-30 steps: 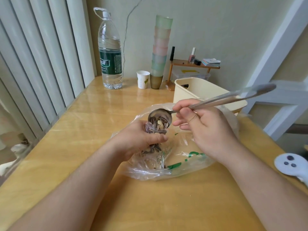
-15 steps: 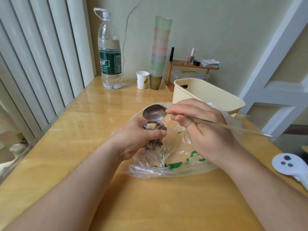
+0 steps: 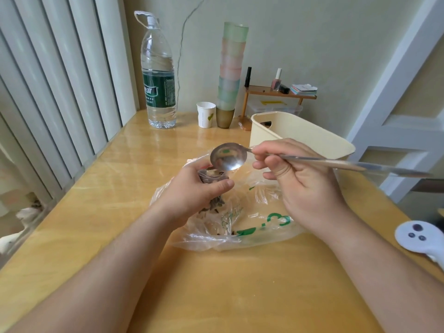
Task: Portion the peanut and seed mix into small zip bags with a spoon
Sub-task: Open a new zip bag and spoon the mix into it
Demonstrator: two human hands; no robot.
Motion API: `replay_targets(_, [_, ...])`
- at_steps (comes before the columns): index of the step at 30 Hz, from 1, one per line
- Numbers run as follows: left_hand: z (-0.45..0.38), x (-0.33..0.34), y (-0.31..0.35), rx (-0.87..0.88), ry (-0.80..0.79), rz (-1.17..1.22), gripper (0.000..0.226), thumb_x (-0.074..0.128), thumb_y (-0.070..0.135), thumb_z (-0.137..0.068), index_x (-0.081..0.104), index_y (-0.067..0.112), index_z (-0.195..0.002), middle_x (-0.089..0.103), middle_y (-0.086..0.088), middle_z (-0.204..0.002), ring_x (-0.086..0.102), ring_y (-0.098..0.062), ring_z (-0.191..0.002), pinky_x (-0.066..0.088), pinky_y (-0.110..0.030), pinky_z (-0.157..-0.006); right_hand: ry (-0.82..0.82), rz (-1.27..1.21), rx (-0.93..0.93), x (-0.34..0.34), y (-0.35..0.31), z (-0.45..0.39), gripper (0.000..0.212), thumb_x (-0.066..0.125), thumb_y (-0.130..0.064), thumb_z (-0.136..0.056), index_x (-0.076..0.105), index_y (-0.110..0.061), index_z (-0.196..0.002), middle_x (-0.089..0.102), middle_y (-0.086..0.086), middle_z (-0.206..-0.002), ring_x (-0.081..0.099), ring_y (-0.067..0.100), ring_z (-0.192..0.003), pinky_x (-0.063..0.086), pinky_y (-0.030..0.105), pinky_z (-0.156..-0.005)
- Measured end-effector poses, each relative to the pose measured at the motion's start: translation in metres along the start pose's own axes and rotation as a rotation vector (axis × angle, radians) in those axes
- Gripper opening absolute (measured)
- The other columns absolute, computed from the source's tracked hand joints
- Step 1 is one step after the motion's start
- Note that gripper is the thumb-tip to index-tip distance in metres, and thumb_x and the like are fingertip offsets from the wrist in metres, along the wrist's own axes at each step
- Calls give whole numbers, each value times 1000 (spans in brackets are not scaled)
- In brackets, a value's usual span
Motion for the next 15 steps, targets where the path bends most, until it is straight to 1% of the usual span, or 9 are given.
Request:
replay_targets(2, [-2,-13,0,-8,83,-58,26,92,30,-79,78,27,-101,79,-6,-91,71,-17,-80,59,-42,-77,-6,53,-35,-1,1,2,26,53,-26,-108,75,-15,-116,69,-11,-109,70,21,-104,59,47,-84])
replay_targets(4, [-4,-28,-3,-37,183,-73,27,95,30,-76,78,27,-96,79,0,-85,73,-15,-76,61,-40,-74,-9,109,-59,-3,1,5,24,55,-21,-106,76,-13,-115,69,-9,-109,68,16,-104,58,43,-86])
replay_targets(7, [-3,-36,-5,-46,244,-15,28,94,32,-75,79,23,-97,80,0,-85,76,-17,-78,65,-40,-74,-4,192,-41,0,1,11,23,60,-24,-104,78,-13,-110,70,-2,-104,65,13,-99,53,30,-89])
replay_targets(8, [-3,-35,-4,-38,257,7,27,93,33,-77,79,23,-98,80,-1,-85,77,-16,-78,64,-38,-73,-28,91,55,3,7,12,26,62,-33,-101,79,-14,-103,72,2,-98,66,17,-97,53,29,-89])
replay_targets(10, [-2,-32,-1,-3,263,32,22,89,37,-81,81,24,-98,80,0,-86,75,-13,-78,62,-34,-75,-73,-221,385,15,23,17,34,68,-52,-88,75,-19,-88,73,8,-97,68,26,-99,55,42,-94])
replay_targets(11, [-3,-29,0,9,259,41,19,87,38,-83,81,25,-97,80,1,-86,74,-12,-78,61,-33,-77,-108,-258,499,21,31,22,36,70,-57,-86,72,-21,-86,73,4,-95,68,25,-99,54,46,-95])
replay_targets(12, [-3,-27,1,10,252,49,19,86,40,-84,82,26,-96,79,3,-86,73,-11,-78,60,-33,-79,-157,-179,524,25,37,27,38,70,-60,-88,69,-22,-86,72,-2,-92,68,21,-96,51,46,-92])
replay_targets(13, [-3,-25,0,8,240,57,21,86,43,-83,82,27,-96,79,3,-87,72,-11,-79,59,-35,-82,-197,-93,558,28,42,31,41,68,-63,-89,67,-22,-93,70,-8,-88,68,16,-94,49,43,-90])
replay_targets(15, [-1,-20,2,-8,195,96,31,87,48,-78,82,25,-98,79,0,-91,71,-13,-81,59,-39,-86,-240,19,515,31,53,36,38,65,-68,-89,68,-34,-106,72,-15,-92,69,7,-96,48,40,-93])
Point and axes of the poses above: each hand's wrist, its own z-axis away from the middle knuckle, its own x-axis out of the palm, y = z × x, the point moved 7 cm from there along -z, towards the middle knuckle
